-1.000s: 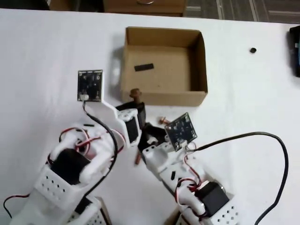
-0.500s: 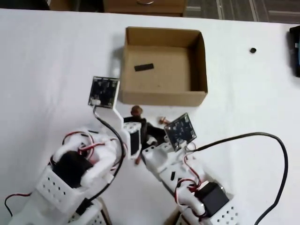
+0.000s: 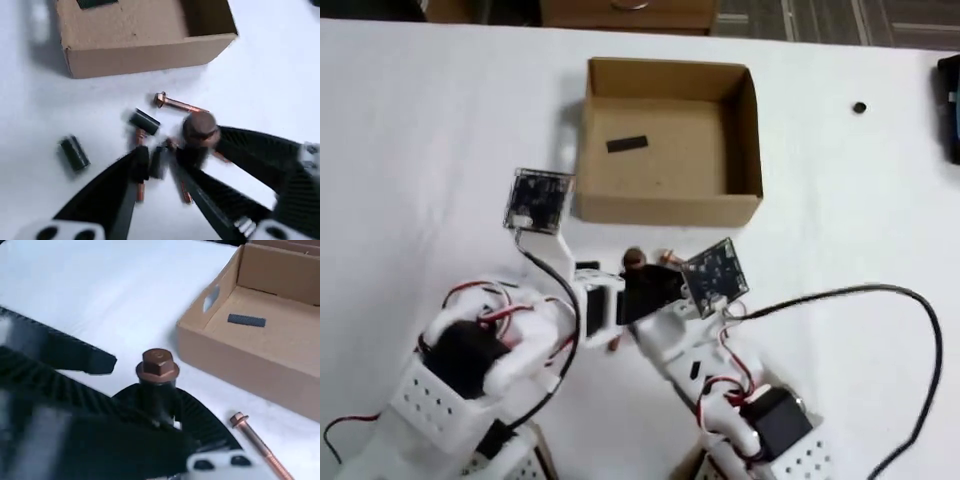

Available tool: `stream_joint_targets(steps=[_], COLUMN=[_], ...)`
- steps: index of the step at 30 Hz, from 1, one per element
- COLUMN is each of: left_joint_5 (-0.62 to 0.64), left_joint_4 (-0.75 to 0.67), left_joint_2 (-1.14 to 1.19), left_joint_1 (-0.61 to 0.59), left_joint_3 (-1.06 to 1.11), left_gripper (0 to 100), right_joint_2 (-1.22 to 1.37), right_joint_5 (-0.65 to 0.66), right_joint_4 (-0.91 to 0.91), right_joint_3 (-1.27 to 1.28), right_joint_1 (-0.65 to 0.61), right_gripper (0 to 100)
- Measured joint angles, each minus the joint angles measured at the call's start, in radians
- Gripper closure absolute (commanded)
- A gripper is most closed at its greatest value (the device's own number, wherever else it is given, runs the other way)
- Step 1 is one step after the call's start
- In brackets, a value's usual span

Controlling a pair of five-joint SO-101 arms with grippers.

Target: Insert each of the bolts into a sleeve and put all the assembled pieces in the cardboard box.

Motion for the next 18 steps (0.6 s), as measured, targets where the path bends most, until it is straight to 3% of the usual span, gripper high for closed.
stream_joint_targets(steps=[5, 9, 12, 18], left_joint_5=[0.000, -0.009, -0.028, -0.098], left_joint_4=[0.002, -0.003, -0.009, -0.011], left_joint_2=[0.008, -0.006, -0.003, 0.002], left_joint_1=[-0.014, -0.015, -0.068, -0.216], left_joint_3=[-0.049, -0.241, -0.345, -0.404], left_gripper=[42, 45, 59, 99], right_joint_2=[-0.008, 0.003, 0.000, 0.008], right_joint_5=[0.000, -0.003, -0.002, -0.002], right_joint_4=[-0.002, -0.002, 0.020, 0.043], right_joint_3=[-0.023, -0.020, -0.021, -0.021], right_joint_1=[0.052, 0.112, 0.172, 0.245], right_gripper=[97.8, 97.8, 97.8, 97.8])
